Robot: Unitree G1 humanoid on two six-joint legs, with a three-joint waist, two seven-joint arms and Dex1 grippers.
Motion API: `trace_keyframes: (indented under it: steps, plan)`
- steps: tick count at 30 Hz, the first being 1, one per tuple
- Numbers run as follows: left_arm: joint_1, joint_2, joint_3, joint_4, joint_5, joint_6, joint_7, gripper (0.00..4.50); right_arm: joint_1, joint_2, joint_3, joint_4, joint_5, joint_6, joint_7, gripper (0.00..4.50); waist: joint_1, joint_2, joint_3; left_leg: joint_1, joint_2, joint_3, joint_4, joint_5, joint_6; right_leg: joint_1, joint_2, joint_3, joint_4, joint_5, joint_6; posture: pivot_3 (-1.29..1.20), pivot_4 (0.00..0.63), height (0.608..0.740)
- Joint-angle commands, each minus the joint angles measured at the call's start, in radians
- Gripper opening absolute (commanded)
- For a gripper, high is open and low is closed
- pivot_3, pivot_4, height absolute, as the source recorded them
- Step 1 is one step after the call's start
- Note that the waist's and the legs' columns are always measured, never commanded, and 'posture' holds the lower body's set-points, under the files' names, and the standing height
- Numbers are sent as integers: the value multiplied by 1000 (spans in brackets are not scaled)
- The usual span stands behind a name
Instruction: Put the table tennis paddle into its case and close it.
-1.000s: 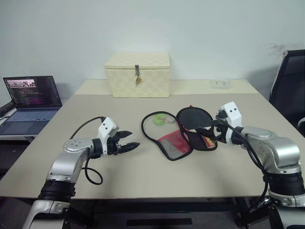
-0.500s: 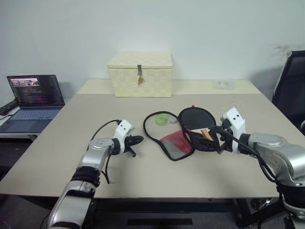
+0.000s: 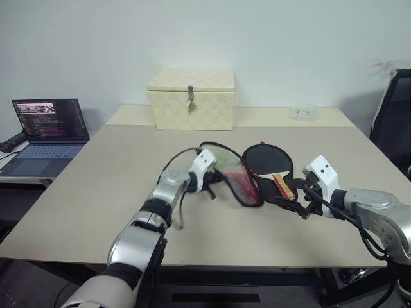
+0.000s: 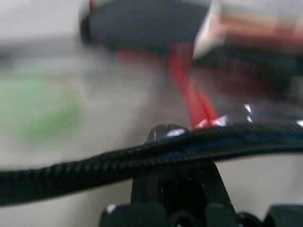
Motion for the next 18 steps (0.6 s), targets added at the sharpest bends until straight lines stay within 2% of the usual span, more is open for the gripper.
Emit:
trace_keyframes:
  steps: [1, 6, 10, 13, 18]
  plan:
    - [-109, -59, 34, 27, -23, -41, 0, 50, 3, -24, -59, -36, 21, -11, -2, 4500, -1, 0, 0, 0, 0, 0, 0, 0, 0, 0, 0, 0, 0, 0, 0, 0, 150, 740]
    - [-198, -115, 58, 96, -14, -66, 57, 50, 4, -41, -84, -8, 11, 12, -26, 4500, -8, 0, 0, 2, 0, 1, -1, 0, 0, 0, 0, 2, 0, 0, 0, 0, 150, 740]
    - [-207, -116, 70, 112, -15, -79, 60, 50, -6, -46, -86, 17, 5, 20, -45, 4500, -11, 0, 0, 3, 0, 1, -1, 0, 0, 0, 1, 3, 1, 0, 0, 0, 150, 740]
    - [-146, -71, 77, 86, -16, -90, 20, 50, -40, -26, -77, 105, -23, 7, -80, 4500, -11, 0, 0, 3, 1, 1, -1, 0, 0, 0, 1, 3, 1, 0, 0, 0, 150, 740]
    - [-31, 4, 145, -53, -119, -41, -144, 50, -173, 71, -67, 342, -63, -28, -161, 4500, -20, 0, 0, 5, 2, 1, -1, 0, 0, 0, 1, 5, 3, 0, 0, 0, 150, 740]
